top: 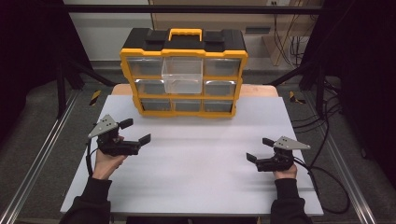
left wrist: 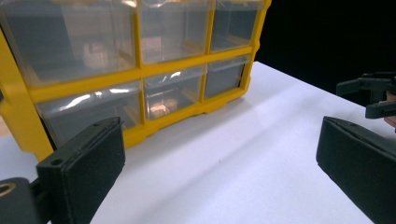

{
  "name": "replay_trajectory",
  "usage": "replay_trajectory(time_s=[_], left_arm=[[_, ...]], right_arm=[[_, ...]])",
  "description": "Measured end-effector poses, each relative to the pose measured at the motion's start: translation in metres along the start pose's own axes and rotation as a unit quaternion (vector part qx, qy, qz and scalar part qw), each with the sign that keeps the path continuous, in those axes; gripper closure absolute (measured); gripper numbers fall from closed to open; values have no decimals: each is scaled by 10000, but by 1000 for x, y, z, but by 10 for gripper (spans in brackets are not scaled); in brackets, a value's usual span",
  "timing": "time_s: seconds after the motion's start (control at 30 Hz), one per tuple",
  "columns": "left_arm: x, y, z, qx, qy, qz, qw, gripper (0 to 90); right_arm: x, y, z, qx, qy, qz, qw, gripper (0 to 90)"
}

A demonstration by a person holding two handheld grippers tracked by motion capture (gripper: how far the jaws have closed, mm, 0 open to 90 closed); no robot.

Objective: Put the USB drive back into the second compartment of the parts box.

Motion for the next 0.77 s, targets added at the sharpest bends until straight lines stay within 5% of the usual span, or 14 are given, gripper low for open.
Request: replay_trajectory(time_s=[0.37, 0.77], left_arm=[[2, -51, 11, 163, 103, 317, 9993, 21], [8, -70, 22, 141, 207, 493, 9985, 22]], right_arm=[[-2, -2, 1, 30, 16, 44, 10000, 28], [-2, -2, 1, 36, 4, 30, 10000, 27]])
Point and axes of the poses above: each handheld gripper's, and its own axes: x roughly backward along the jaws, y roughly out of its top, z roughly to its left, the point moved 10 cm from there along -x, roughly forward along the jaws, and after that the axes turned 5 degrees about y, right-handed, at the moved point
